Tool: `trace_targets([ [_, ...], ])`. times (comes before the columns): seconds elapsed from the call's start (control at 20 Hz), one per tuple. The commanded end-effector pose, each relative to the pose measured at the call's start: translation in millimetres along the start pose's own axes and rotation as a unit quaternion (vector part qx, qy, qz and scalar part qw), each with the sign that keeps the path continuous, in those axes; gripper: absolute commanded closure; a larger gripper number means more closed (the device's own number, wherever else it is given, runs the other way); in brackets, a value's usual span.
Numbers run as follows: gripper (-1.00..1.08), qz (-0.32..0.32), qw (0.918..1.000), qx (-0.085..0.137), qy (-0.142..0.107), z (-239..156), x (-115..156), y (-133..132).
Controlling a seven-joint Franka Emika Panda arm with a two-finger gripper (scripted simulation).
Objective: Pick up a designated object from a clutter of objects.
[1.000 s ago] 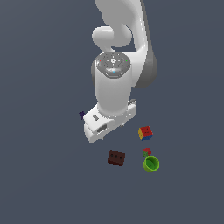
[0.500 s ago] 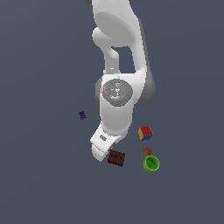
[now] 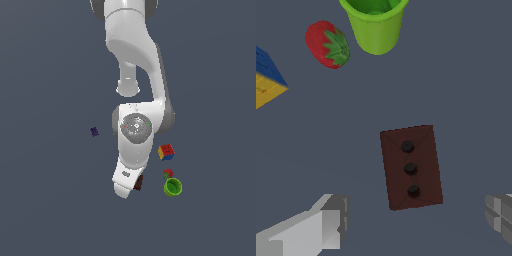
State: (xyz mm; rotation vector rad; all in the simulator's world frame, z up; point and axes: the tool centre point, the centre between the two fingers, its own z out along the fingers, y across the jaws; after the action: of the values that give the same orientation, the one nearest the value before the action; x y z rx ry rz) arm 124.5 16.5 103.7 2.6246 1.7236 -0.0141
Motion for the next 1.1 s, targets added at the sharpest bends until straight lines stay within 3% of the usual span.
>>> trace_targets([
  [0.0, -0.92, -0.024, 0.9997, -0.001, 0.001, 9.0, 2.9, 2.4],
  [0.4, -0.92, -0.065, 0.9979, -0.002, 0.004, 25.2, 7.5, 5.6],
  [0.75, -0.92, -0.066, 0.9978, -0.002, 0.004, 29.5, 7.4, 5.5],
  [1.05, -0.92, -0.067, 0.9977, -0.002, 0.004, 55.7, 7.7, 4.7],
])
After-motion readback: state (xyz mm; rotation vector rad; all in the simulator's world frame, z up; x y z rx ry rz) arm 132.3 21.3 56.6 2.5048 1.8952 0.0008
